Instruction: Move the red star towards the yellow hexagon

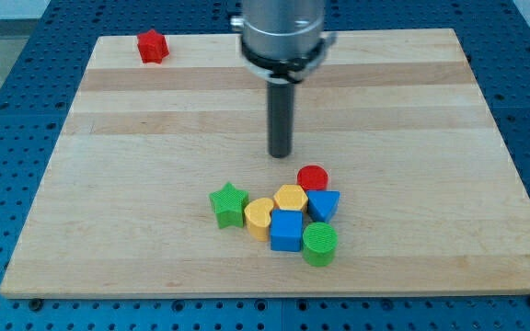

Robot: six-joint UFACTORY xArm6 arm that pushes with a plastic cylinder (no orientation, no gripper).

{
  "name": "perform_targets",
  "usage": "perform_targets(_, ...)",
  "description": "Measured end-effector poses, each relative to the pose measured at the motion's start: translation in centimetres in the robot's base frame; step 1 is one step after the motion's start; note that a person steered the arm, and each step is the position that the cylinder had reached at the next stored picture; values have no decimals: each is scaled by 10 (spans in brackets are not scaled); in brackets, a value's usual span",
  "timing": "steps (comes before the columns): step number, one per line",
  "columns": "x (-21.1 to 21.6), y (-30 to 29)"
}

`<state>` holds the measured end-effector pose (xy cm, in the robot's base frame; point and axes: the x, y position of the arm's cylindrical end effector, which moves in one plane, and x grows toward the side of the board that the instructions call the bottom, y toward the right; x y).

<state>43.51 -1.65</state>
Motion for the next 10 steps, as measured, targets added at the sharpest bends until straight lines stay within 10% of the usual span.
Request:
perform_targets(5,-125,-242)
perform_targets(10,-237,-183)
